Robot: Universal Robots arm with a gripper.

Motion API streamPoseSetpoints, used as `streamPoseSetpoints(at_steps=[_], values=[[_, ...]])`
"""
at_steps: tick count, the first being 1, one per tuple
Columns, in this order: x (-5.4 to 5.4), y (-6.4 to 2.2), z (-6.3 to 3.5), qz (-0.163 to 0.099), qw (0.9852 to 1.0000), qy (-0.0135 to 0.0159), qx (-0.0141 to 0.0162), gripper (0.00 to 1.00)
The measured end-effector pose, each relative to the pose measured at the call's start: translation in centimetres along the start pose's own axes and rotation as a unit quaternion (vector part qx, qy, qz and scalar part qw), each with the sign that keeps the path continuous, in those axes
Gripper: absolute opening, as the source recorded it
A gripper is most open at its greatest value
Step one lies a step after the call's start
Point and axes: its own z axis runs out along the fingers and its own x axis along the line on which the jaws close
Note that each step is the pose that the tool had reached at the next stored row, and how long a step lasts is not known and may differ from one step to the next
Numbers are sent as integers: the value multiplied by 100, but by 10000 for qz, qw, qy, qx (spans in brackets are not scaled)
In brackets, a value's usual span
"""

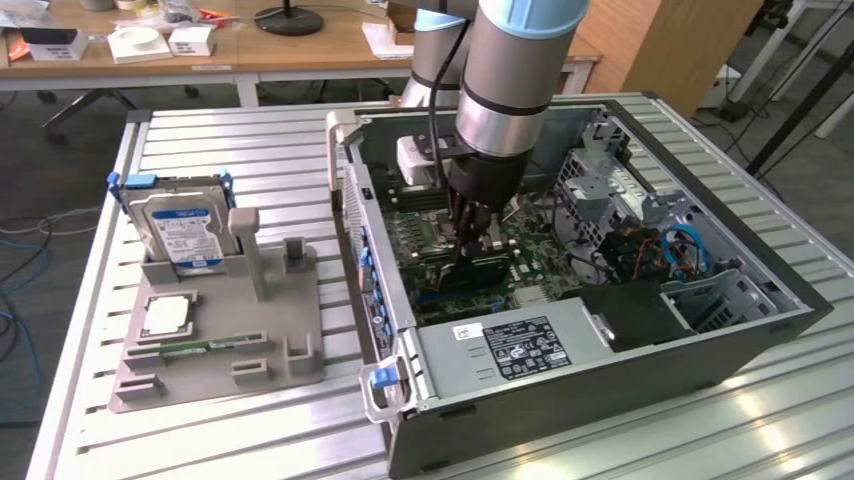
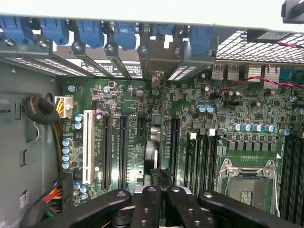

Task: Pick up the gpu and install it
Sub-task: 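Press down on the gpu until it lock into place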

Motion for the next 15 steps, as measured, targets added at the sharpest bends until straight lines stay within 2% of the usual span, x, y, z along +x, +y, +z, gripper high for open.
streamPoseSetpoints(at_steps=[15], values=[[-2,4,5,0,10000,-6,3,10]])
